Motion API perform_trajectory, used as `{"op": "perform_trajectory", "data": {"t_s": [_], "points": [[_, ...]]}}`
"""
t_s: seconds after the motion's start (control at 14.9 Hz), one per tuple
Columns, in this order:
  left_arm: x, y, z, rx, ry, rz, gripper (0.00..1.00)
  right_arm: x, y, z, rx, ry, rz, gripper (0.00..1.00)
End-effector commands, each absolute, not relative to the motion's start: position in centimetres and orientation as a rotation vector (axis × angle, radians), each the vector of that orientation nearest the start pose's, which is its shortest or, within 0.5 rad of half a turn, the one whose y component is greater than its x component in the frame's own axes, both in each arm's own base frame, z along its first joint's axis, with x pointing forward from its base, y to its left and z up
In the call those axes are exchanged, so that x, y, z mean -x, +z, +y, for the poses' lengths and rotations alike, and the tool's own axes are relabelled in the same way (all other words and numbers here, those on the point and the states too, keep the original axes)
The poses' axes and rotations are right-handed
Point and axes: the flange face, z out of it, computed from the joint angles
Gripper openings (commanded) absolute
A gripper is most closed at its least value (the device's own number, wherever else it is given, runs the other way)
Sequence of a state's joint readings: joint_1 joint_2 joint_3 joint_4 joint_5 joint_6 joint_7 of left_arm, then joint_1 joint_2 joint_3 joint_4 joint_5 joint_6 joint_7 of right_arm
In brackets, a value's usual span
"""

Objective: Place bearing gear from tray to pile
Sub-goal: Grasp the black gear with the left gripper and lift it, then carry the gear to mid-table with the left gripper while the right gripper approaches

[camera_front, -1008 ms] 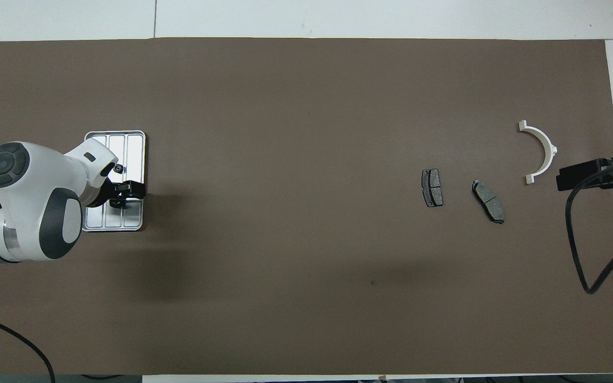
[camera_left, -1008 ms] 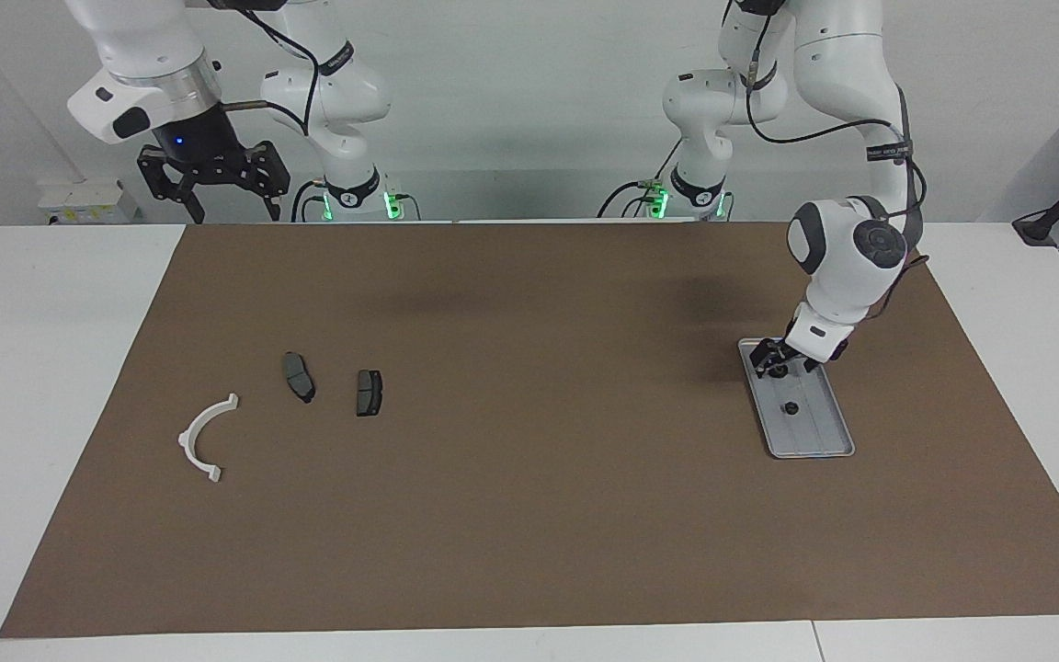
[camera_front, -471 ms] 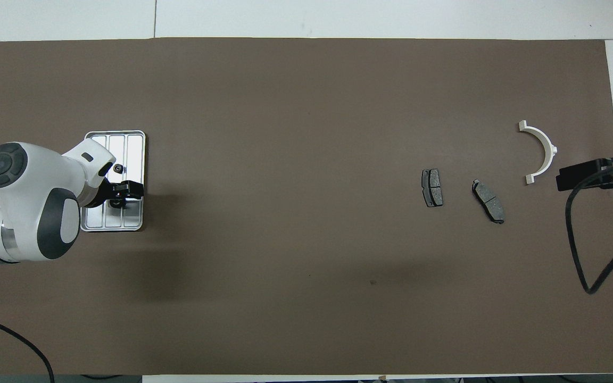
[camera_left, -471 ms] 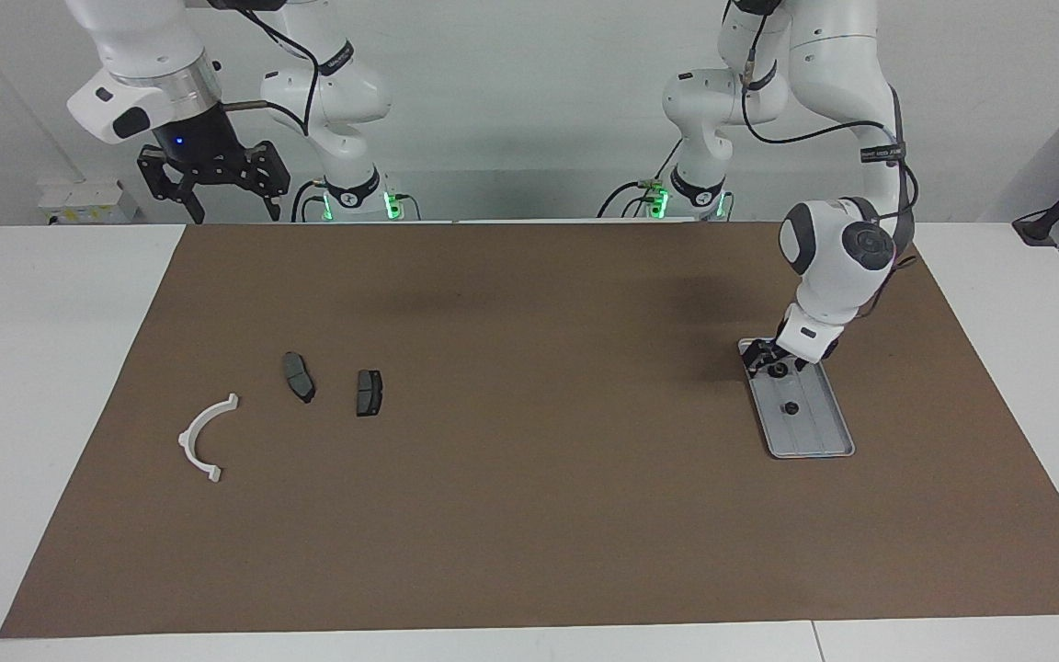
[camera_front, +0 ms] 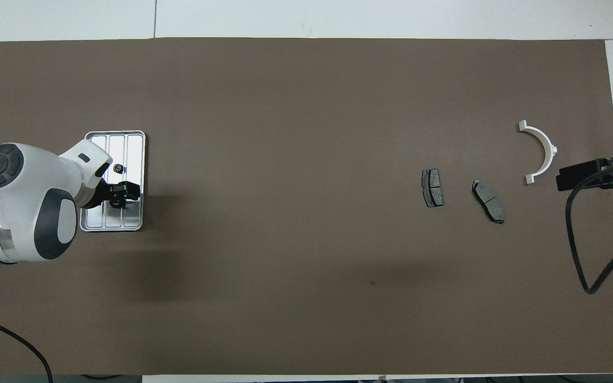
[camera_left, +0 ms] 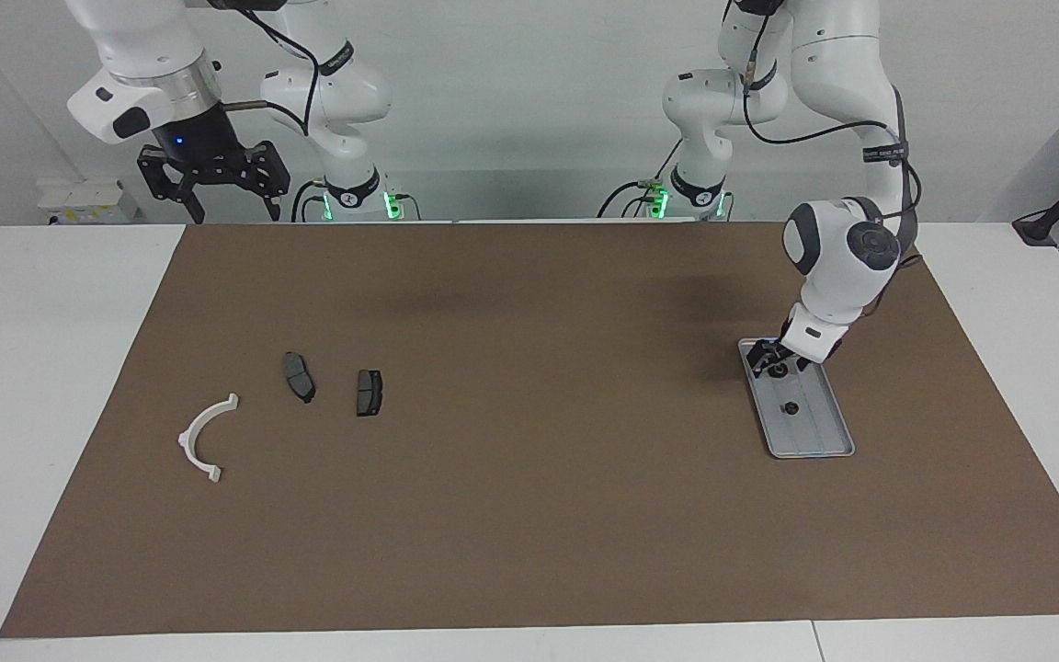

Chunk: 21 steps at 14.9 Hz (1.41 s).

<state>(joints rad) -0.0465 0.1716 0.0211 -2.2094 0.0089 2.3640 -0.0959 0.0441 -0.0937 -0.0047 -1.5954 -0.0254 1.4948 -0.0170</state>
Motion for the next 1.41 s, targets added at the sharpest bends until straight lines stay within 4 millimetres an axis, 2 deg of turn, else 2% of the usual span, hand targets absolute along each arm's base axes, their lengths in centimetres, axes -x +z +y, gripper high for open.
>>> {"op": "perform_trajectory", "data": {"t_s": [0.0, 0.27, 0.47, 0.54, 0.67, 0.81, 0.94, 1.14, 1.21, 1.28, 1.34], "points": [[-54.0, 29.9, -1.2, 3.140, 0.005, -0.094, 0.86, -51.4, 65.8, 1.3, 3.148, 0.000, -0.086, 1.00], [-54.0, 29.9, -1.2, 3.140, 0.005, -0.096, 0.50, -51.3, 65.9, 1.3, 3.148, 0.000, -0.084, 1.00], [-54.0, 29.9, -1.2, 3.140, 0.007, -0.104, 0.10, -51.3, 65.9, 1.3, 3.148, 0.000, -0.084, 1.00], [-54.0, 29.9, -1.2, 3.139, 0.007, -0.111, 0.00, -51.3, 65.9, 1.4, 3.148, 0.000, -0.088, 1.00], [-54.2, 30.1, -1.3, 3.141, 0.002, -0.110, 0.00, -51.4, 65.8, 1.4, 3.148, 0.000, -0.088, 1.00], [-55.3, 31.4, -1.6, 3.153, -0.016, -0.127, 0.00, -51.3, 66.0, 1.4, 3.148, -0.002, -0.088, 1.00], [-57.7, 35.3, -2.0, 3.156, -0.001, -0.113, 0.00, -51.3, 66.0, 1.4, 3.148, -0.005, -0.088, 1.00], [-61.6, 42.5, -3.0, 3.160, -0.010, -0.092, 0.00, -51.4, 65.9, 1.4, 3.148, -0.002, -0.088, 1.00], [-62.6, 44.7, -4.1, 3.163, -0.050, -0.077, 0.00, -51.4, 65.9, 1.3, 3.148, -0.002, -0.086, 1.00], [-63.1, 46.0, -6.3, 3.166, -0.085, -0.109, 0.00, -51.4, 65.8, 1.3, 3.148, 0.000, -0.088, 1.00], [-63.4, 46.5, -9.0, 3.160, -0.106, -0.176, 0.00, -51.4, 65.9, 1.3, 3.148, -0.002, -0.088, 1.00]]}}
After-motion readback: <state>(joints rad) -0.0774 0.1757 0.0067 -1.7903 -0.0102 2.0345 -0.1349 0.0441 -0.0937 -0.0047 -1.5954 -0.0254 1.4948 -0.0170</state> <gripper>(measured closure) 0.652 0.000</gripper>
